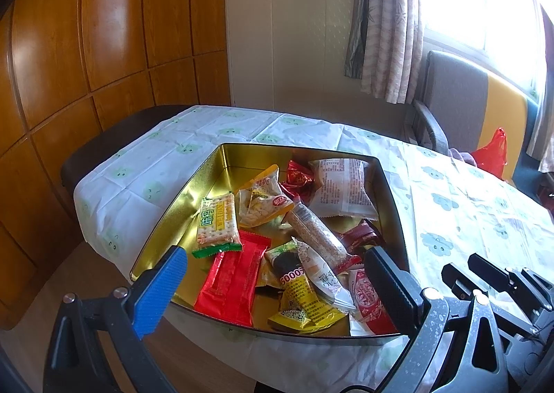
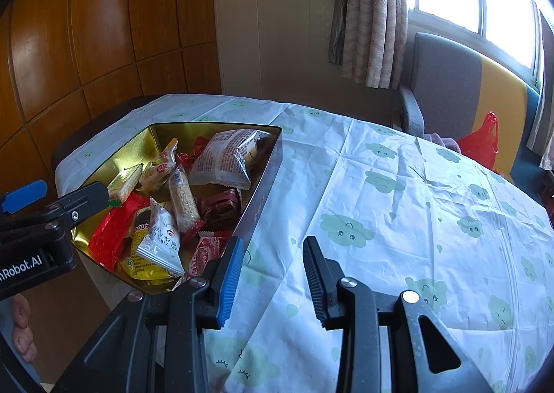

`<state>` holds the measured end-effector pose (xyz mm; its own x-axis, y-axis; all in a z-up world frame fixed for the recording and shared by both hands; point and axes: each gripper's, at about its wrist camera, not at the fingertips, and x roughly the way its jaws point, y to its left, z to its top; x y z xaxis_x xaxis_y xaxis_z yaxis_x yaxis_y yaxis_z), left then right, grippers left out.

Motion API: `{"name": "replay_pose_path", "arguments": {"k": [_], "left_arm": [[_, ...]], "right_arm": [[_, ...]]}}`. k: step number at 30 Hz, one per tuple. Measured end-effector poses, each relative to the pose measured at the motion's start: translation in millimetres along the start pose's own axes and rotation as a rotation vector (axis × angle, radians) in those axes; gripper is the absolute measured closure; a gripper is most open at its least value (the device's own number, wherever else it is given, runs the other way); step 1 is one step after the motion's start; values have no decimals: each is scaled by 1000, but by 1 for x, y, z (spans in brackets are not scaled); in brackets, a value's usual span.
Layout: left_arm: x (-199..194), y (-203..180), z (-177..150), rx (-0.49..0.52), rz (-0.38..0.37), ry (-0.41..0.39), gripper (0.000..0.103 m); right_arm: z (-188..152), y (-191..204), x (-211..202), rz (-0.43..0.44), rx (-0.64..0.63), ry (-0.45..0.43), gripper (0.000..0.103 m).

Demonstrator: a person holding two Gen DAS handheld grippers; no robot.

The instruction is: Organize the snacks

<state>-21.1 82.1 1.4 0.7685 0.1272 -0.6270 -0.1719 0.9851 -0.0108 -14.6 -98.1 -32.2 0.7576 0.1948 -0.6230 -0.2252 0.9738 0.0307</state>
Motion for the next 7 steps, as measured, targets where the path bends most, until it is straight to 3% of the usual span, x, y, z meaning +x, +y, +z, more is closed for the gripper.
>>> {"name": "replay_pose_path", "arguments": {"k": [7], "left_arm": [[-3,3,1,-6,-24,-24,3]], "right_arm": [[-2,-5,-2,5,10,-6,67]]}}
